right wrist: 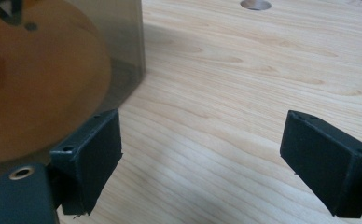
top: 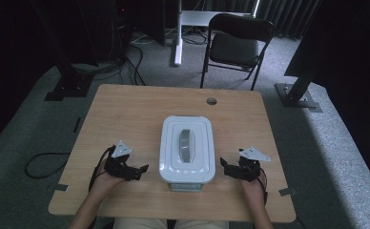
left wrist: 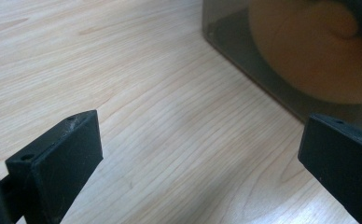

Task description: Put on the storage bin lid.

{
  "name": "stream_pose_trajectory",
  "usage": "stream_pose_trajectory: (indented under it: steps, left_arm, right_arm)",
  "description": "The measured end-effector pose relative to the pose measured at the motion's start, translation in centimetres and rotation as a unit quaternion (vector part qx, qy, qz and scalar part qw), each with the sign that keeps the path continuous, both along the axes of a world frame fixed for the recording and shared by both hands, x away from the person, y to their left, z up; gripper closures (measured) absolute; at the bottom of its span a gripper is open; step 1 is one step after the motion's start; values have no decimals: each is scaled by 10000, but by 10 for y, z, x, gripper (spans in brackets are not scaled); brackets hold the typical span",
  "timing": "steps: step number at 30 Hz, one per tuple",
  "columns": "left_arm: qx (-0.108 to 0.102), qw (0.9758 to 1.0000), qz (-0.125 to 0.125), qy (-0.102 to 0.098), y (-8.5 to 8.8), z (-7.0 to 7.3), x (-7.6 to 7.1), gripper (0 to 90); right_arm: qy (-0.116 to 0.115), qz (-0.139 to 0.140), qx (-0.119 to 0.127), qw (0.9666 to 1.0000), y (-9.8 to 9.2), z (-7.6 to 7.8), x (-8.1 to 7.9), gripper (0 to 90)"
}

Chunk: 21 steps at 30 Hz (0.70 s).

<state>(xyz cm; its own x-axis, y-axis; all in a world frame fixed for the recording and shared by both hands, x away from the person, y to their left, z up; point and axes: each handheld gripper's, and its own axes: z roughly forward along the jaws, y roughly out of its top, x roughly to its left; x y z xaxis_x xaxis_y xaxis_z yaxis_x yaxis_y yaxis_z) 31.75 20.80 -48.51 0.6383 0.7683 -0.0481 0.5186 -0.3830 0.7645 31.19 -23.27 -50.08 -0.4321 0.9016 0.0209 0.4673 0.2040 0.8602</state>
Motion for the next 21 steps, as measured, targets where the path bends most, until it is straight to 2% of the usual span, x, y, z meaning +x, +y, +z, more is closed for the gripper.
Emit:
stream_pose_trajectory:
  steps: [6,11,21]
  left_arm:
    - [25,10000,52,55,7,-4,-3,4]
    - [65,9998,176,96,19,-8,-7,4]
    - [70,9990,424,86,37,-12,-11,4]
  right_arm:
    - [2,-104,-2,9999,-8,-1,-4,123]
    - [18,-179,20,9998,-15,-2,-7,123]
    - [83,-522,42,9986,-35,-7,-16,123]
